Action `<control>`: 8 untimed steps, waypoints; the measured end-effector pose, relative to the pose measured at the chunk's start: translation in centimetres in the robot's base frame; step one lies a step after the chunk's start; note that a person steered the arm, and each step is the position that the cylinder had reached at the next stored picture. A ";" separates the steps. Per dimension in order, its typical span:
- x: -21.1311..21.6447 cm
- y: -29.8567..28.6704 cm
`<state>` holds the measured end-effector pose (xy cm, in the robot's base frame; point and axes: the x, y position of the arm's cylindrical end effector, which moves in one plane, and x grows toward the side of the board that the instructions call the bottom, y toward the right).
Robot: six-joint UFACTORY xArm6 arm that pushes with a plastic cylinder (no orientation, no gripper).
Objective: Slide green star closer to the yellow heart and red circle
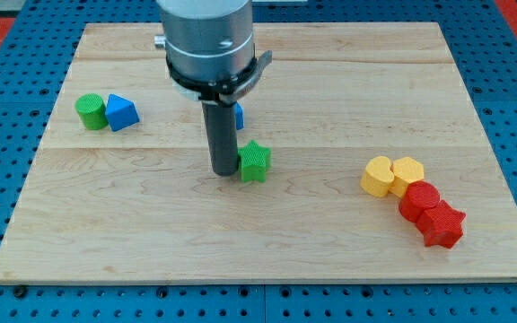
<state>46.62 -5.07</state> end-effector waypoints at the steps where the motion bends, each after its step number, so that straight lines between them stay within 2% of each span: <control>1: -1.6 0.4; 2: 2.6 8.6; 3: 4.6 13.5; 4: 5.0 8.6; 5: 8.8 11.2; 8: 8.2 15.0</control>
